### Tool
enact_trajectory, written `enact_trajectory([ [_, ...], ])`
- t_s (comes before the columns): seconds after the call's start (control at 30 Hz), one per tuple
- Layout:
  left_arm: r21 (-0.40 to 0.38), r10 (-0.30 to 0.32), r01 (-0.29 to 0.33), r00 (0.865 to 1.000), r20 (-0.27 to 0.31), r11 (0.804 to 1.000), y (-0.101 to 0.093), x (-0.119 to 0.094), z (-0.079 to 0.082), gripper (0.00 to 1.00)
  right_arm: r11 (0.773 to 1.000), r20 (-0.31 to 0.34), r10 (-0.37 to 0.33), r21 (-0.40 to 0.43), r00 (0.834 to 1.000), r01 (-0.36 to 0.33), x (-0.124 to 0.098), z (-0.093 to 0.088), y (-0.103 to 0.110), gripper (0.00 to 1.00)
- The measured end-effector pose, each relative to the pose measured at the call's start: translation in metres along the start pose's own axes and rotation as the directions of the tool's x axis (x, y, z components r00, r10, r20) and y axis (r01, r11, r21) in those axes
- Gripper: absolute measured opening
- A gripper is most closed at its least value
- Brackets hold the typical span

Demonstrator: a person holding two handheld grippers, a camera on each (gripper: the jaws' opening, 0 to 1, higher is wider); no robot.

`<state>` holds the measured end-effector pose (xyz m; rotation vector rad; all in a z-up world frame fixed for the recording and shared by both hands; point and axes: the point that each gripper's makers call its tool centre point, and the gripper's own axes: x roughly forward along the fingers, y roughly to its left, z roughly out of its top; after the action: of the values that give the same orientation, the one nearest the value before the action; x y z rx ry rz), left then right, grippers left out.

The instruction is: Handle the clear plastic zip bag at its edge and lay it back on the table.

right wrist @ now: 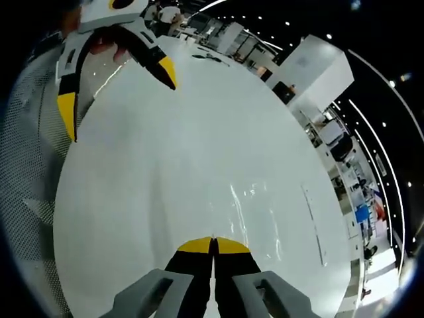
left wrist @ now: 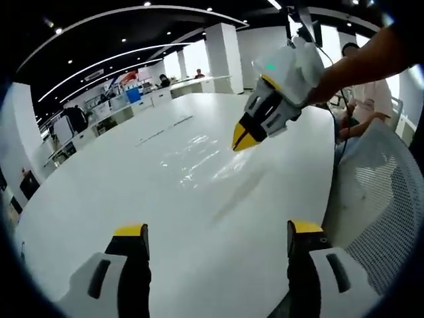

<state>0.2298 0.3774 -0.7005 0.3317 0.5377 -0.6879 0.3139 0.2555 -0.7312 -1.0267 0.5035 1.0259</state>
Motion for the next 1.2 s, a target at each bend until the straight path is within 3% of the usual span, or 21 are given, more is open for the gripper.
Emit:
enact_trajectory([
  [0.23,-0.005,0.012,-0.012,1.000,-0.011,1.000,0.002,-0.004,-0.002,0.81,0.999,-0.005,0.010,-0.047,1.000,-0.010,0.004,-0.002,0.003,0.00],
  [0.4,-0.009,0.017,-0.017,1.000,-0.019,1.000,0.004,-0.005,-0.004,0.80,0.999,0.025,0.042,-0.003,0.999,-0.042,0.005,0.002,0.009,0.00],
  [1.2,-0.004,0.026,-0.026,1.000,-0.016,1.000,0.009,-0.006,-0.001,0.79,0.984,-0.009,0.158,0.090,0.987,-0.156,0.007,-0.006,0.037,0.00],
])
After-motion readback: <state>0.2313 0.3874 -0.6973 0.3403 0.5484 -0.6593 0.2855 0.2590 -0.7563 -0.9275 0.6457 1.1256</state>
